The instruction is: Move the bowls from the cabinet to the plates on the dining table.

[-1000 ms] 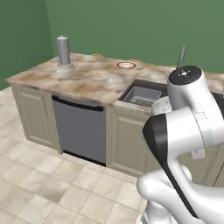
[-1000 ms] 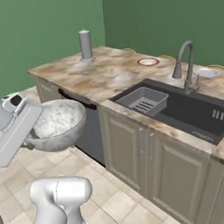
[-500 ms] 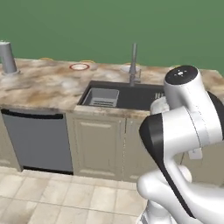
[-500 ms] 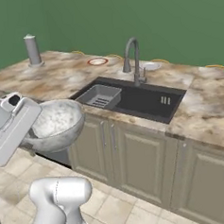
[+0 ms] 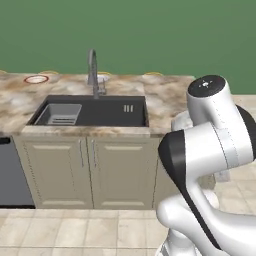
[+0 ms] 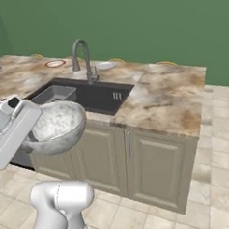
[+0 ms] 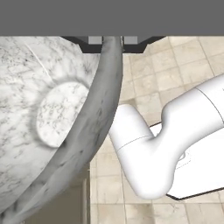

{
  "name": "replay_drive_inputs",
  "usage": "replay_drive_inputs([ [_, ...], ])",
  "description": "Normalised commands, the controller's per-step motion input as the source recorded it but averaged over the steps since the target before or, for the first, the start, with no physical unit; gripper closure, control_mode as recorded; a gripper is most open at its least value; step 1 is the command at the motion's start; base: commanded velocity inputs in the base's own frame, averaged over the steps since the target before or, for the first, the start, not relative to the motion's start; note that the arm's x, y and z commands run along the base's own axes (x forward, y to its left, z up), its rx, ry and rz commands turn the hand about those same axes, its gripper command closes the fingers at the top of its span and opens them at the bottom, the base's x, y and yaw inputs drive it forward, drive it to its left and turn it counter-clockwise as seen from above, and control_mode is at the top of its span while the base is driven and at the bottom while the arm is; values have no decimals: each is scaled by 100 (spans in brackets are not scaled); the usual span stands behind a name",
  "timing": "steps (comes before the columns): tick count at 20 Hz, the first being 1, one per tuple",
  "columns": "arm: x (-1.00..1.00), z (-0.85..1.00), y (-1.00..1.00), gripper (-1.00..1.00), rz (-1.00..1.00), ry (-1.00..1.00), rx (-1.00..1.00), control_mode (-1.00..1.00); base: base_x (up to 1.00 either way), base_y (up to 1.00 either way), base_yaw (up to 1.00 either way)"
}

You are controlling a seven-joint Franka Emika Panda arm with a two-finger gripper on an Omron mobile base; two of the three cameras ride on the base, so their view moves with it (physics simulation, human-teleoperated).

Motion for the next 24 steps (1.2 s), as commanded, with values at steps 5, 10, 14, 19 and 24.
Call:
replay_drive_inputs([
  [5,0,0,0,100,0,0,0,100,0,-100,-23],
  [10,0,0,0,100,0,0,0,100,0,-100,-19],
  [14,0,0,0,100,0,0,0,100,27,-100,-13],
  [19,0,0,0,100,0,0,0,100,35,-100,-14],
  [24,0,0,0,100,0,0,0,100,81,-83,-16],
])
